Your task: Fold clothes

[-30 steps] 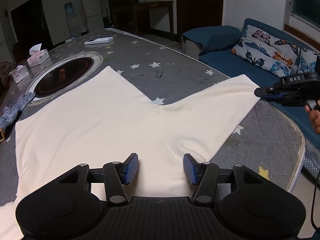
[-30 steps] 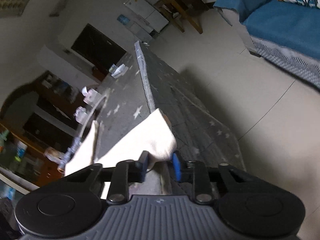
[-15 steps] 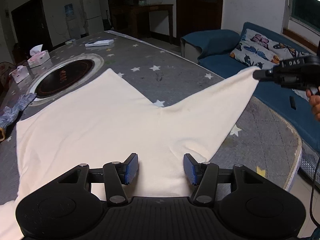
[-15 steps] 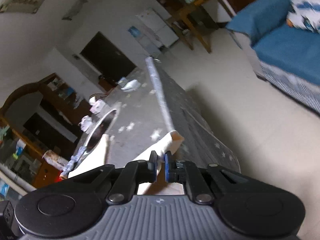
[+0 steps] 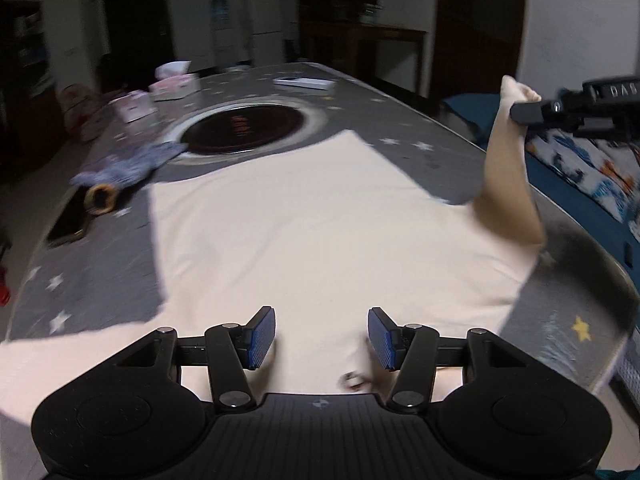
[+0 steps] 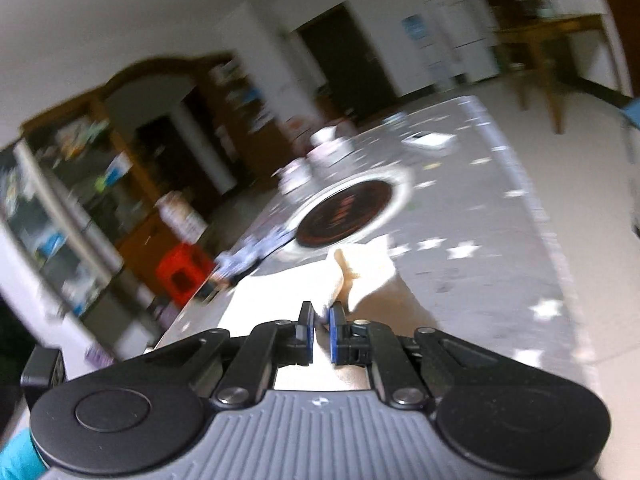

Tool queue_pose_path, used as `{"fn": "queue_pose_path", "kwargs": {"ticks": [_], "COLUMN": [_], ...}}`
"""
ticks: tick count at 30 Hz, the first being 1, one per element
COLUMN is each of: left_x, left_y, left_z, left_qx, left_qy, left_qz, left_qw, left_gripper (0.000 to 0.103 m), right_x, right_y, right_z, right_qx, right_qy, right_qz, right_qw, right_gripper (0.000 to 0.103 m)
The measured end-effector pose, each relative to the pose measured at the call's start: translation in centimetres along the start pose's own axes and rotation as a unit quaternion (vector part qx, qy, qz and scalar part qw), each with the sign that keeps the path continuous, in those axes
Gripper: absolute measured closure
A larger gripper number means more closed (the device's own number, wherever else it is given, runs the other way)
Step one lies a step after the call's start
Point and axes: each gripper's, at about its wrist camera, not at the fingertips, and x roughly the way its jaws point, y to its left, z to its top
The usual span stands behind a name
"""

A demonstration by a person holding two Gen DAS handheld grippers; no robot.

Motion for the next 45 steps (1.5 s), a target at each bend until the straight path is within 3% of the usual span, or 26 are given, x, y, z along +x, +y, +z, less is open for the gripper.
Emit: {"fn": "queue_pose_path", "kwargs": {"ticks": [7,12,16,22,26,31,35,43,45], "left_x": [-2.3,-3.3,-4.2,-4.9,-5.1,-4.9,-4.9,-4.3,-4.1], "left_y": [5.3,9.4,12.1,15.7,17.8,19.7,21.2,23.6,23.9], "left_z": [-1.9,-3.7,-5.0,-6.6,-7.5,-8.3,-8.6,-8.4,-8.3], "left_qx": [-0.065,-0.119,-0.154,-0.200,-0.232,-0.267,-0.296,-0.334,-0.338], "left_qy": [-0.014,-0.011,-0.009,-0.007,-0.006,0.000,-0.006,-0.022,-0.024], "left_qz": [0.047,0.086,0.118,0.160,0.184,0.208,0.217,0.226,0.233], "left_qw": [0.9967,0.9891,0.9810,0.9667,0.9551,0.9408,0.9300,0.9147,0.9117], "left_gripper": [0.047,0.047,0.047,0.047,0.047,0.047,0.047,0.053,0.059], "right_x": [7.3,11.5,13.2,12.6,13.7,16.0,16.1,13.7,12.9], "right_y": [7.5,12.2,14.6,15.3,13.9,13.9,14.6,14.8,14.8], "right_z": [-1.4,-4.7,-7.1,-7.0,-6.0,-7.6,-8.3,-7.4,-7.2], "right_qx": [-0.104,-0.200,-0.229,-0.234,-0.215,-0.230,-0.256,-0.251,-0.251], "right_qy": [0.085,0.137,0.178,0.175,0.169,0.197,0.198,0.176,0.167], "right_qz": [0.021,0.008,0.035,0.046,0.006,0.004,0.003,0.011,0.011], "right_qw": [0.991,0.970,0.956,0.955,0.962,0.953,0.946,0.952,0.953], "right_gripper": [0.097,0.096,0.085,0.084,0.084,0.084,0.084,0.079,0.079]}}
